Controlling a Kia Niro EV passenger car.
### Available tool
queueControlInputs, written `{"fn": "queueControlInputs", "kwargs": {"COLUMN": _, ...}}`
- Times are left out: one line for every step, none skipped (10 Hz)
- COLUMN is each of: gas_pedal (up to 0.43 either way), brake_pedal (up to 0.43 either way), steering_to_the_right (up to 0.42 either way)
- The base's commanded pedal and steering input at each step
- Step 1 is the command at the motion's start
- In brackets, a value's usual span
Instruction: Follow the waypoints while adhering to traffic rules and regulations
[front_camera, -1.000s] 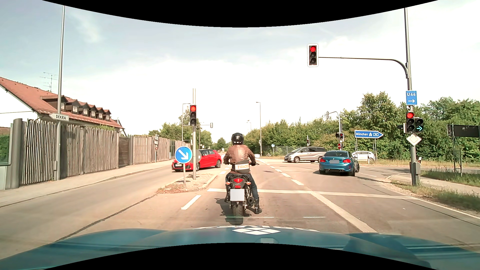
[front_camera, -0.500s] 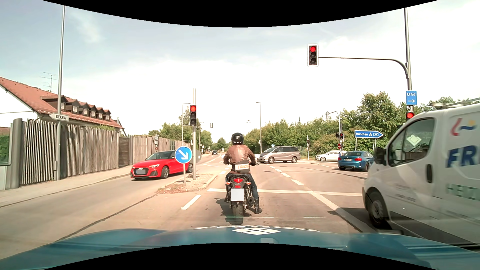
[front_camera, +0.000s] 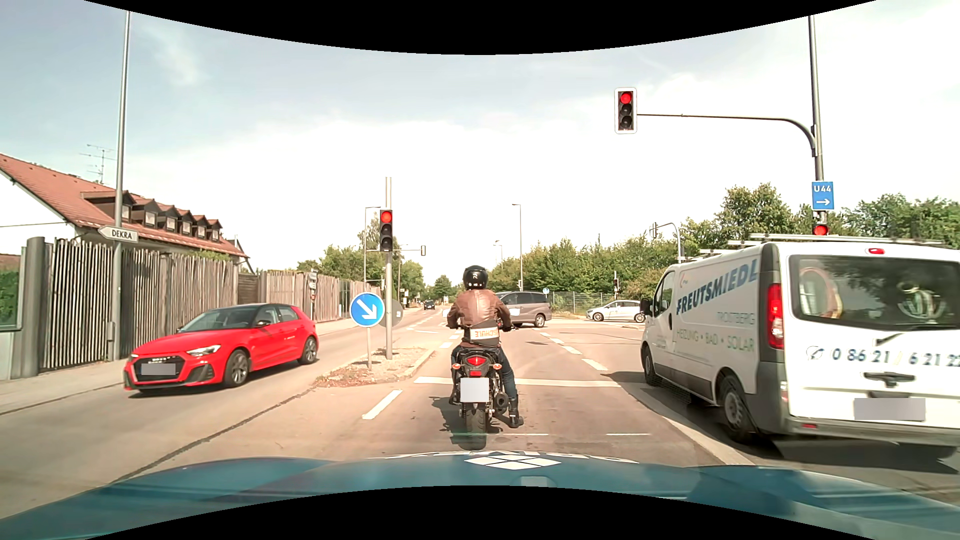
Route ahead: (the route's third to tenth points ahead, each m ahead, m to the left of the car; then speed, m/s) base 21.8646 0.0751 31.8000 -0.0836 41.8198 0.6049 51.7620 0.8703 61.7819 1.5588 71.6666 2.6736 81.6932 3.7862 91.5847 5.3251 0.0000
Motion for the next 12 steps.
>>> {"fn": "queueControlInputs", "kwargs": {"gas_pedal": 0.000, "brake_pedal": 0.323, "steering_to_the_right": -0.009}}
{"fn": "queueControlInputs", "kwargs": {"gas_pedal": 0.000, "brake_pedal": 0.323, "steering_to_the_right": -0.009}}
{"fn": "queueControlInputs", "kwargs": {"gas_pedal": 0.000, "brake_pedal": 0.323, "steering_to_the_right": -0.009}}
{"fn": "queueControlInputs", "kwargs": {"gas_pedal": 0.000, "brake_pedal": 0.323, "steering_to_the_right": -0.009}}
{"fn": "queueControlInputs", "kwargs": {"gas_pedal": 0.000, "brake_pedal": 0.323, "steering_to_the_right": -0.009}}
{"fn": "queueControlInputs", "kwargs": {"gas_pedal": 0.000, "brake_pedal": 0.323, "steering_to_the_right": -0.009}}
{"fn": "queueControlInputs", "kwargs": {"gas_pedal": 0.000, "brake_pedal": 0.323, "steering_to_the_right": -0.009}}
{"fn": "queueControlInputs", "kwargs": {"gas_pedal": 0.000, "brake_pedal": 0.323, "steering_to_the_right": -0.009}}
{"fn": "queueControlInputs", "kwargs": {"gas_pedal": 0.000, "brake_pedal": 0.323, "steering_to_the_right": -0.009}}
{"fn": "queueControlInputs", "kwargs": {"gas_pedal": 0.000, "brake_pedal": 0.323, "steering_to_the_right": -0.009}}
{"fn": "queueControlInputs", "kwargs": {"gas_pedal": 0.000, "brake_pedal": 0.323, "steering_to_the_right": -0.009}}
{"fn": "queueControlInputs", "kwargs": {"gas_pedal": 0.000, "brake_pedal": 0.323, "steering_to_the_right": -0.009}}
